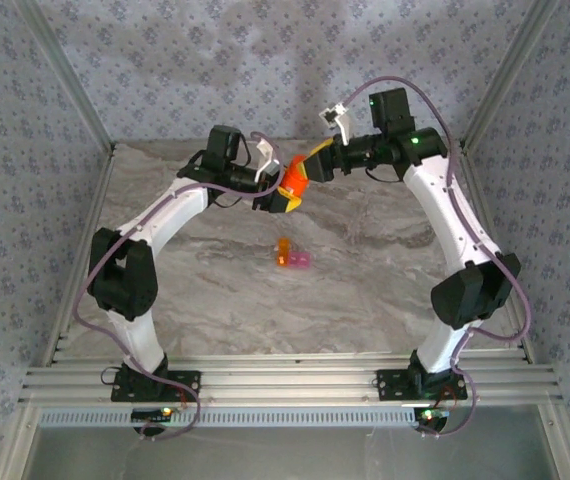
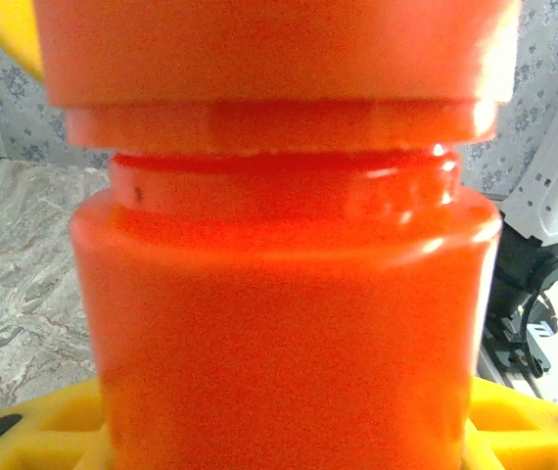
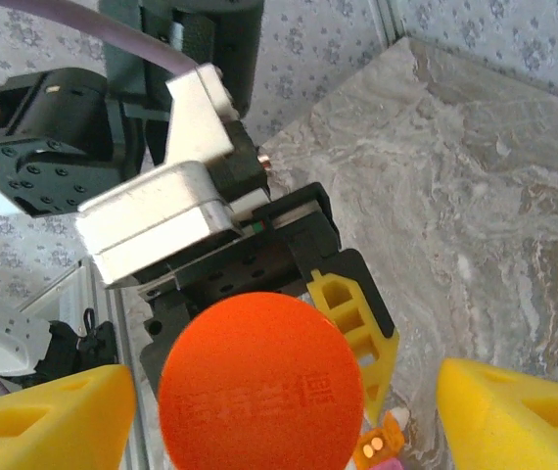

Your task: Sort the pills into containers

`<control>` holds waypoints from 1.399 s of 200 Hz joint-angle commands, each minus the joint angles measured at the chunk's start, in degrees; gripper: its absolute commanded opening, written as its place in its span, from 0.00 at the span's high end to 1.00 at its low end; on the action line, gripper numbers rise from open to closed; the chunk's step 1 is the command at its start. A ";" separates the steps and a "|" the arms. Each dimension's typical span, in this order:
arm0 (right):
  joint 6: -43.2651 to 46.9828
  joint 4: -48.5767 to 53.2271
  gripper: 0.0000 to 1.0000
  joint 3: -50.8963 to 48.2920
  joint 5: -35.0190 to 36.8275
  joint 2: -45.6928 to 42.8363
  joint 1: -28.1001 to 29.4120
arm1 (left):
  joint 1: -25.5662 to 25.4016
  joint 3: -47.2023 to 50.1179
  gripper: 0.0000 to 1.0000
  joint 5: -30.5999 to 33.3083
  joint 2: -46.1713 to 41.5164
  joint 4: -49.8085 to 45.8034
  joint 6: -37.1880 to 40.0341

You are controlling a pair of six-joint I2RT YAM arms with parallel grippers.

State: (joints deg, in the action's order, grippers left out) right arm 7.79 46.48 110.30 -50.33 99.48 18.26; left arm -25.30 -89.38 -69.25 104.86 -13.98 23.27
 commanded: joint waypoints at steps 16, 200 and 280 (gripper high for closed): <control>2.12 3.18 0.24 2.17 0.49 0.85 0.38 | -0.53 -2.62 1.00 -2.66 0.52 -1.92 1.96; -16.82 -17.66 0.75 -15.55 7.29 -3.37 1.58 | -1.73 2.47 1.00 7.62 -1.79 16.26 -8.98; -39.41 -35.10 0.75 -30.74 19.61 -5.48 4.63 | -4.19 8.82 1.00 16.81 -4.14 27.60 -11.44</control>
State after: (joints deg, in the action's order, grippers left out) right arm -23.90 13.34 82.21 -33.89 93.34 21.23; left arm -27.51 -78.41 -50.22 105.82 3.16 11.40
